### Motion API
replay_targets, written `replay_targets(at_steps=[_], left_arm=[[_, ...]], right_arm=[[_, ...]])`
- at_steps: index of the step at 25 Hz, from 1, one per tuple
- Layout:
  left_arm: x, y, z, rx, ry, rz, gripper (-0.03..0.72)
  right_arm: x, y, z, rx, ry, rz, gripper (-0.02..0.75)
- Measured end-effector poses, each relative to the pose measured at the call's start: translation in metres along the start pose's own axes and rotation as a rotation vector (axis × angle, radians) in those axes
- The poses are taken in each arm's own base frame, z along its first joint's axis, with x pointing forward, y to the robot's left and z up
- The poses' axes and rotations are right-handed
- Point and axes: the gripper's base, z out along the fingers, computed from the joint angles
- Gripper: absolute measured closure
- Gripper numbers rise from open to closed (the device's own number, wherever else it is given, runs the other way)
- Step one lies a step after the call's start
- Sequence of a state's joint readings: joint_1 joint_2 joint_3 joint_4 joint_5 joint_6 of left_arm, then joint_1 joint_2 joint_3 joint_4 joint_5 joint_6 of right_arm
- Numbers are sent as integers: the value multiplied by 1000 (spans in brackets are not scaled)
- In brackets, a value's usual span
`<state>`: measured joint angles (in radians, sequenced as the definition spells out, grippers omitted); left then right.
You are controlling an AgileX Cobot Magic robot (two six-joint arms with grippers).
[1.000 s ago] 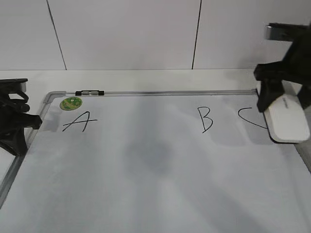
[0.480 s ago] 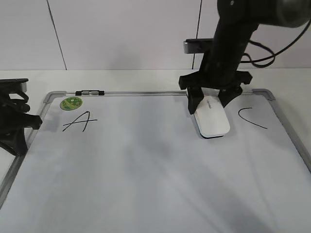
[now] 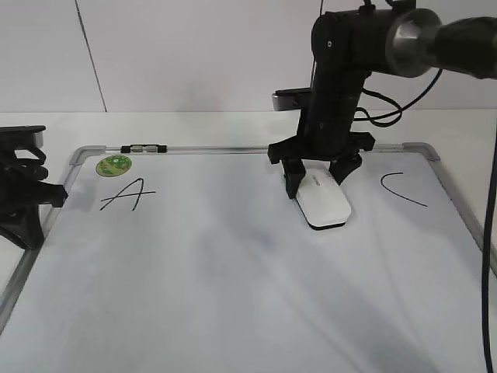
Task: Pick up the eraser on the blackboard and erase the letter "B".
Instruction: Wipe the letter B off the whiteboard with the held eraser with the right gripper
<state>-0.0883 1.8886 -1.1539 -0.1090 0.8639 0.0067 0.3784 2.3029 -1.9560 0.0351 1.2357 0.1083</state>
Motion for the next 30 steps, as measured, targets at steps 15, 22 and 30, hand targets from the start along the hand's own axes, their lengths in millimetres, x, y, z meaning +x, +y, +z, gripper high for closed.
replay_targets(at_steps=[15,22,30], left_arm=[[0,0,0,0,0,0,650],[0,0,0,0,0,0,650],[0,0,0,0,0,0,650]], right_arm=[[-2,-3,2,72,-2,-4,190],[-4,-17,1,125,-17,31,190],[-6,-46,0,92,-18,114,192]])
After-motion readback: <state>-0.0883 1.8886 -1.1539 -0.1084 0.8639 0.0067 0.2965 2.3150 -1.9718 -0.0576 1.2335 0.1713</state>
